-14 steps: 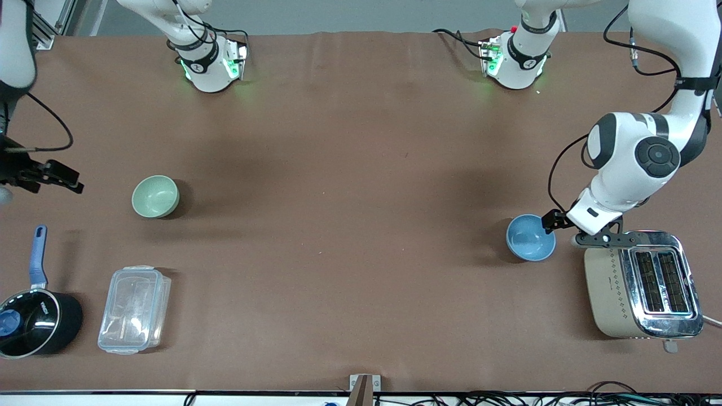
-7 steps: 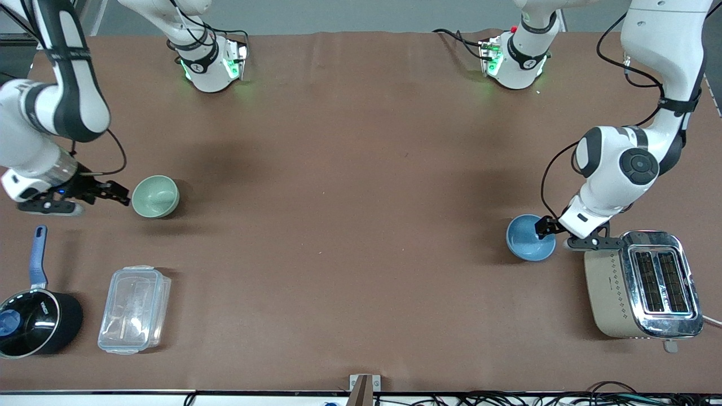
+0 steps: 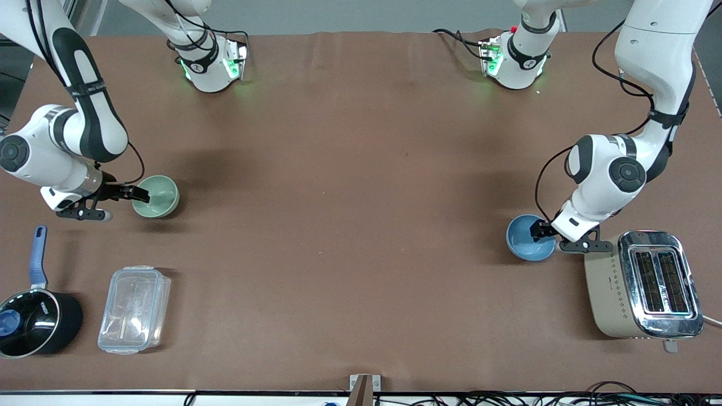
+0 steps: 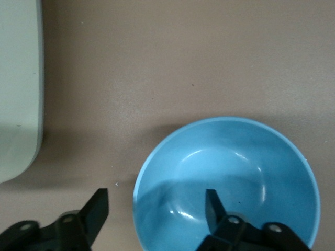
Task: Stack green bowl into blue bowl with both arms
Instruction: 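Grasp the green bowl with the right gripper while the left gripper grasps the blue bowl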
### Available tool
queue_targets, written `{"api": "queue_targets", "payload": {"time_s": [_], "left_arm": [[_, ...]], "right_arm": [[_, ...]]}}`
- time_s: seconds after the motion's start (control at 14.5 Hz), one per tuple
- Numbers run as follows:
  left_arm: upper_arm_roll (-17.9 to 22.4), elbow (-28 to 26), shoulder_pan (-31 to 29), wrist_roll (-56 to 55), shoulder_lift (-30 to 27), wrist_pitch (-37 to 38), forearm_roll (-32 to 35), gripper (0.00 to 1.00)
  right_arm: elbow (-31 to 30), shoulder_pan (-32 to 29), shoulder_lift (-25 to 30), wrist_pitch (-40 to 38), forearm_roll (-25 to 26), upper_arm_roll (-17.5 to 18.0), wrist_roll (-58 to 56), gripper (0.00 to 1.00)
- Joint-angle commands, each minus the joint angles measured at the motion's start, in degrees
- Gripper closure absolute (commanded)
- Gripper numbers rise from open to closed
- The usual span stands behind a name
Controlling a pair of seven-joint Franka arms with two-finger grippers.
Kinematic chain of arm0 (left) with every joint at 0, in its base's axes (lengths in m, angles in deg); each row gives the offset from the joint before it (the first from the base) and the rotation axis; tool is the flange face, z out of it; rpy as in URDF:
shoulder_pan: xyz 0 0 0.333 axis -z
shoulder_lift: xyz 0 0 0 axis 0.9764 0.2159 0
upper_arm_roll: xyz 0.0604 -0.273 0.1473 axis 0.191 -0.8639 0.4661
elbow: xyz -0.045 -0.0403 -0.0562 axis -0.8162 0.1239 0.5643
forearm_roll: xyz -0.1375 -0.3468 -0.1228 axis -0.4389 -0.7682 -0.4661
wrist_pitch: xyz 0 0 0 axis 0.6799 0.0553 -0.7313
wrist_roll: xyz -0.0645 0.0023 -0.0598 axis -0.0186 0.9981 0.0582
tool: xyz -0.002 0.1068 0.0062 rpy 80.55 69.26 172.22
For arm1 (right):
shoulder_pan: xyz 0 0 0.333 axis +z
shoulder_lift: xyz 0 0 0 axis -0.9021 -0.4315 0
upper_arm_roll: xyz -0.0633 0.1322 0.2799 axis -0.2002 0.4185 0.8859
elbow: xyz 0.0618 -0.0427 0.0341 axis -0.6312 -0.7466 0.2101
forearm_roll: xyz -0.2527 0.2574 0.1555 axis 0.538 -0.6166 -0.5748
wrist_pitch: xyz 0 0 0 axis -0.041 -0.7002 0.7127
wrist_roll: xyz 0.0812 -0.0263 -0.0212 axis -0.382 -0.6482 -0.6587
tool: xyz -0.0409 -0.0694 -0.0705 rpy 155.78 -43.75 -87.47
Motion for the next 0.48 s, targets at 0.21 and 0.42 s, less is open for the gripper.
{"api": "queue_targets", "payload": {"time_s": [0.21,0.42], "left_arm": [[0.03,-0.19,-0.21,-0.38,0.53,-1.25,0.95,0.45],[0.03,-0.19,-0.21,-0.38,0.45,-1.25,0.95,0.72]], "right_arm": [[-3.34,-4.13,-0.14,2.55,-0.19,0.99,-2.59,0.05],[-6.69,-4.31,-0.05,7.83,-0.28,1.07,-3.03,0.08]]}}
